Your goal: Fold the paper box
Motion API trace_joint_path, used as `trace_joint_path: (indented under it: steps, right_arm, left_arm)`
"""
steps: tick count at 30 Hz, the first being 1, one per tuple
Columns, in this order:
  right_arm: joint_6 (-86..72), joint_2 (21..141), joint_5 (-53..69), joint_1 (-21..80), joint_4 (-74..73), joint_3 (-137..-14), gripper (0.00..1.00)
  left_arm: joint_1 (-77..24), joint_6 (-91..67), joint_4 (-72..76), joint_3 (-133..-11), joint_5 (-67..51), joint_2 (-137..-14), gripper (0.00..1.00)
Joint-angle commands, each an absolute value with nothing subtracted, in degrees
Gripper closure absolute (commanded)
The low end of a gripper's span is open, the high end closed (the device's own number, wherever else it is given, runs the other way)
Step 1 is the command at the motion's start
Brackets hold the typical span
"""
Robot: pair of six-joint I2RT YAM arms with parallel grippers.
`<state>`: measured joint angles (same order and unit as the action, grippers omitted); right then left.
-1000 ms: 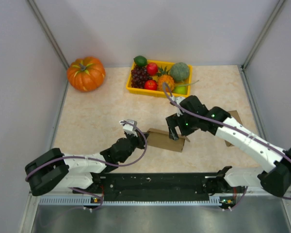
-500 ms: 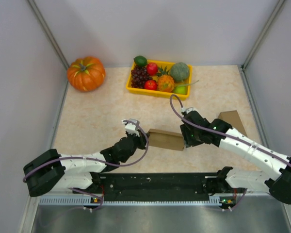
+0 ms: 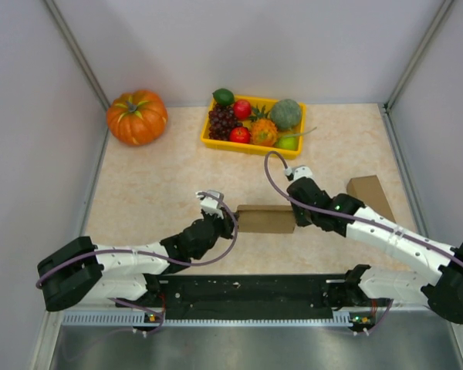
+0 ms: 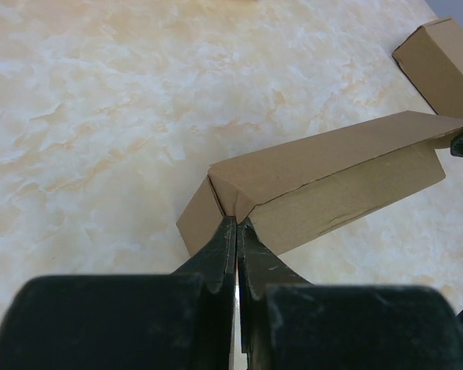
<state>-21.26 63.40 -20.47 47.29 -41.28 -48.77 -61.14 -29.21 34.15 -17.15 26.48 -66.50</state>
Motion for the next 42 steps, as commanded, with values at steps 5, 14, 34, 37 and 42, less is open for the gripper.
trace_joint_path:
  steps: [5, 14, 34, 37, 42]
  right_arm:
    - [-21.79, 64.5, -18.73, 47.73, -38.48, -54.39, 1.0]
    - [-22.77, 70.83, -10.3, 46.94, -52.2, -65.39, 1.0]
    - [-20.92, 66.97, -5.19, 46.49, -32.7, -50.8, 1.0]
    - [-20.83, 66.62, -4.66, 46.41, -32.26, -50.54, 1.0]
    - [-21.09, 65.75, -5.53, 46.49, -32.26, -50.54, 1.0]
  left_arm:
    - [-62.4, -27.25, 26.81, -18.81, 26.72, -67.76, 1.0]
    - [-62.75, -26.63, 24.0, -19.95, 27.42, -67.41, 1.0]
    - [-62.14, -31.03, 21.36, -20.22, 29.62, -62.84, 0.64]
    - [-61.96, -29.89, 21.62, -20.48, 30.93, -63.54, 0.6]
    - [-61.96, -26.99, 22.33, -21.36, 33.22, -65.65, 0.8]
